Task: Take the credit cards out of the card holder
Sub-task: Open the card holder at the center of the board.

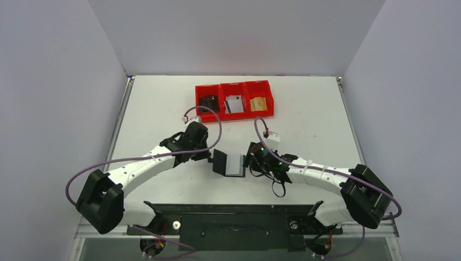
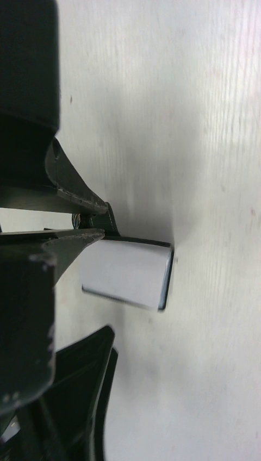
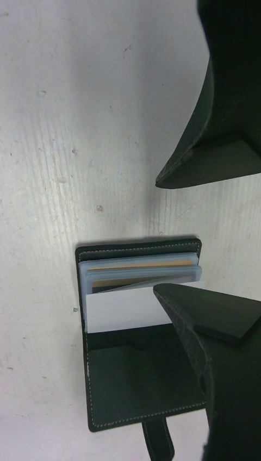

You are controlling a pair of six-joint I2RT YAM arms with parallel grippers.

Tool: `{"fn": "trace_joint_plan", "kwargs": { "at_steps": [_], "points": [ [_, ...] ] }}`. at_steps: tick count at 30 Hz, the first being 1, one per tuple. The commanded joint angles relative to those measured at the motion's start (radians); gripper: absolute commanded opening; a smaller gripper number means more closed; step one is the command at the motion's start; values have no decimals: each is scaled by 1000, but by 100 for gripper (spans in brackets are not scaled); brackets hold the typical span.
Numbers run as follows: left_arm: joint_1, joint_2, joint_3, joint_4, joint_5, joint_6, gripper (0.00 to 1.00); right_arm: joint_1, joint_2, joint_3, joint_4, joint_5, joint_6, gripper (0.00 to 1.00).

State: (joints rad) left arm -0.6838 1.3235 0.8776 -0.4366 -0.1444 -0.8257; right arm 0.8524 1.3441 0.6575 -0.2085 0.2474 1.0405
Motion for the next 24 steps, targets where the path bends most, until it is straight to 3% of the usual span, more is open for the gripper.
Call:
{"fn": "trace_joint_plan", "kwargs": {
  "at_steps": [1,9,19,24],
  "points": [
    [23,34,-35,-84,-119,35,0,21,37,61,57,-10,-8,60],
    [24,150,-101,4,-99,12,0,26,49,72,48,-10,-10,59],
    [27,150,-68,-2,-105,39,0,27,41,73,30,-4,-15,59],
    [29,124,-39,-26,-89,63,10,27,45,80,27,-4,-15,59]
  ]
}}
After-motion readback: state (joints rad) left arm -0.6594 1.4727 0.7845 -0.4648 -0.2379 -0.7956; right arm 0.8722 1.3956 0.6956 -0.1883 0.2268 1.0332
